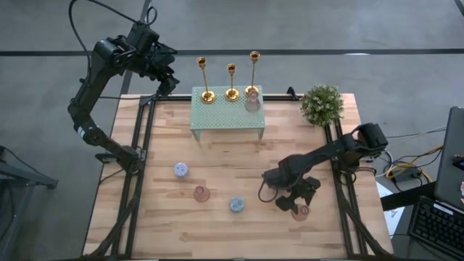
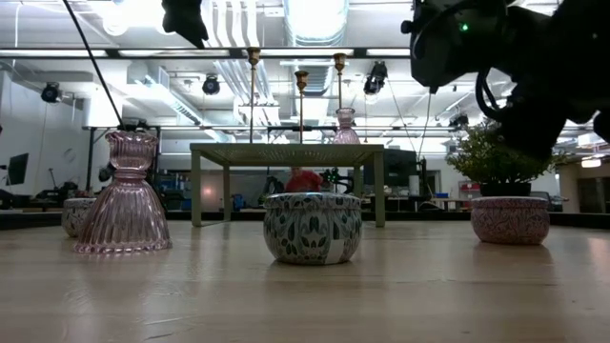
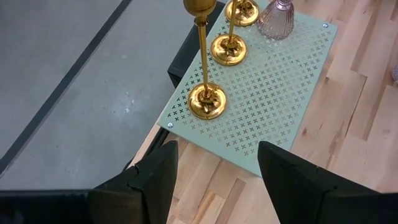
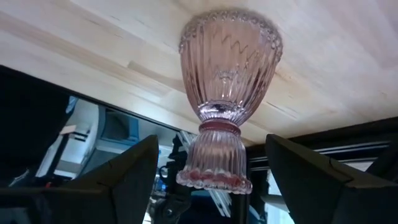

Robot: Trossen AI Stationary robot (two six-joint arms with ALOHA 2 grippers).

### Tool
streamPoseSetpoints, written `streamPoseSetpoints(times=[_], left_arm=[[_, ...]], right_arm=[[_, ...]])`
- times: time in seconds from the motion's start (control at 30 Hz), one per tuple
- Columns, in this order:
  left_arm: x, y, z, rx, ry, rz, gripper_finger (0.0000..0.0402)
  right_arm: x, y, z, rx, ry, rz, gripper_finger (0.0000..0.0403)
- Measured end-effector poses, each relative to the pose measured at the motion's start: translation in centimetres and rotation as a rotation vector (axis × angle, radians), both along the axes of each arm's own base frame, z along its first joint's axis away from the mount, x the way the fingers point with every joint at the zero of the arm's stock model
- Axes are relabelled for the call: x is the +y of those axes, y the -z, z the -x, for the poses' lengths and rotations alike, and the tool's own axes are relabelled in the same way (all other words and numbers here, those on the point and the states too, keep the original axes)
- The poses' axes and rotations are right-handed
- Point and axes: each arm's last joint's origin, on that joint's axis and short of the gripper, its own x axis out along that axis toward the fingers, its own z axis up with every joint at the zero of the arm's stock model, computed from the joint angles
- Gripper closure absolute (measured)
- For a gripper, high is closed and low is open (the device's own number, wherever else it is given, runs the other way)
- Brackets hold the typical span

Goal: Pick & Place candle stick holders
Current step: Put the right glass candle holder on the shelf

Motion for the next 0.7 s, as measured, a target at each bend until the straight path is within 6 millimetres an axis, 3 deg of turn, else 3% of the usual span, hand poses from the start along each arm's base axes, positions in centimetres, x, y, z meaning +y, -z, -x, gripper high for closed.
streamPoseSetpoints(times=[0.7], left_arm=[[0.00,0.00,0.00,0.000,0.000,0.000,0.0177]], right_arm=[[0.89,0.14,0.16,0.000,-0.023,-0.004,0.0147]])
